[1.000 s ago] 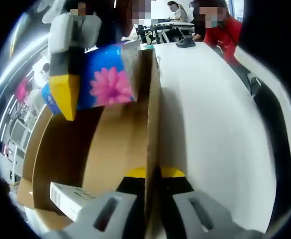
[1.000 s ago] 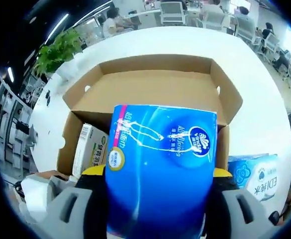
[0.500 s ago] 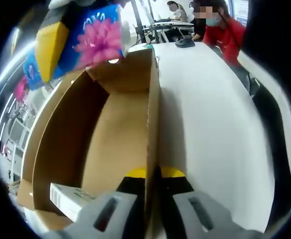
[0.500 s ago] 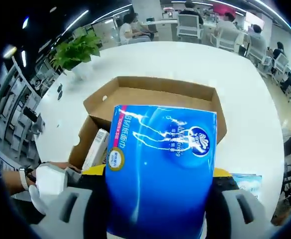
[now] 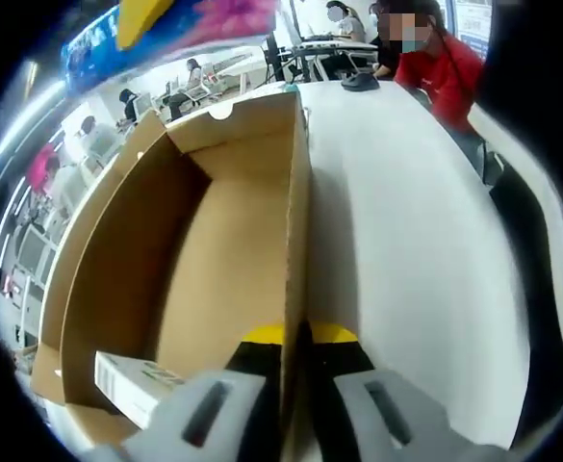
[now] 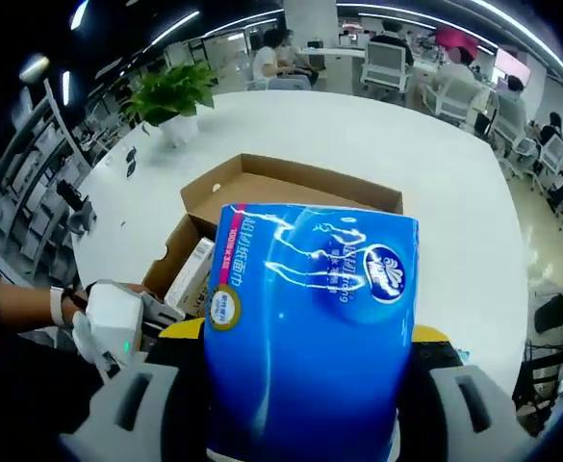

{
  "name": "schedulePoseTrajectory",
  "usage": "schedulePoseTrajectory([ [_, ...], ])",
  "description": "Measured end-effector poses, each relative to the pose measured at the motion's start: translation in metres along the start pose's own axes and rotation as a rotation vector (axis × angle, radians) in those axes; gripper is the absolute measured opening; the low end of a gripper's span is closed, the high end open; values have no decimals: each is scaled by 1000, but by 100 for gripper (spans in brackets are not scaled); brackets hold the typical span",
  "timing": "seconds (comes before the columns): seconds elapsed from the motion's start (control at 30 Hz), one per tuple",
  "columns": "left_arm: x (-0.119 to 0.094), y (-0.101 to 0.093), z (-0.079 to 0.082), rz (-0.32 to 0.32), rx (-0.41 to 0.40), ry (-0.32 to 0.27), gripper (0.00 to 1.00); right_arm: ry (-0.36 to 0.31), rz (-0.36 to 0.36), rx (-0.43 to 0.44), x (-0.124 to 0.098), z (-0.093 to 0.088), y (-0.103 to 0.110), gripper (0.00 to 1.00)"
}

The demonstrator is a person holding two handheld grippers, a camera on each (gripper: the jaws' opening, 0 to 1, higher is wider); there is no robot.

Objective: Operate the shoe box by opening the lid, removing the specified soft item, and placing it in the target area until the item is outside and the box remains undamaged.

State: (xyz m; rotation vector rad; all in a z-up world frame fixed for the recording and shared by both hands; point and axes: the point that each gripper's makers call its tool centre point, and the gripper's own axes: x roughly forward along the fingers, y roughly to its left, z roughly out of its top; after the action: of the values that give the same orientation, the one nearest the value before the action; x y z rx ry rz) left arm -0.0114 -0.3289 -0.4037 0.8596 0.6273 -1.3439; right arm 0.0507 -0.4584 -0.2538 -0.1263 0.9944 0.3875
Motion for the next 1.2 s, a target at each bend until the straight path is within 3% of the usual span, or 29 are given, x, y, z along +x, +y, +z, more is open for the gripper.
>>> schedulePoseTrajectory([
  [0.23,-1,0,0,0,1,6,3,12,-5,-52,-32,-26,-20,79],
  [0.7,4,2,-3,0,9,15,3,136,-31,-221,-54,-89,-68,79],
  [0.87,10,3,-9,1,7,17,3,172,-3,-293,-62,-105,-71,79],
  [1.1,12,4,-10,3,4,20,3,239,31,-485,-59,-131,-73,79],
  [1.2,12,4,-11,6,-4,24,3,258,54,-508,-57,-144,-71,79],
])
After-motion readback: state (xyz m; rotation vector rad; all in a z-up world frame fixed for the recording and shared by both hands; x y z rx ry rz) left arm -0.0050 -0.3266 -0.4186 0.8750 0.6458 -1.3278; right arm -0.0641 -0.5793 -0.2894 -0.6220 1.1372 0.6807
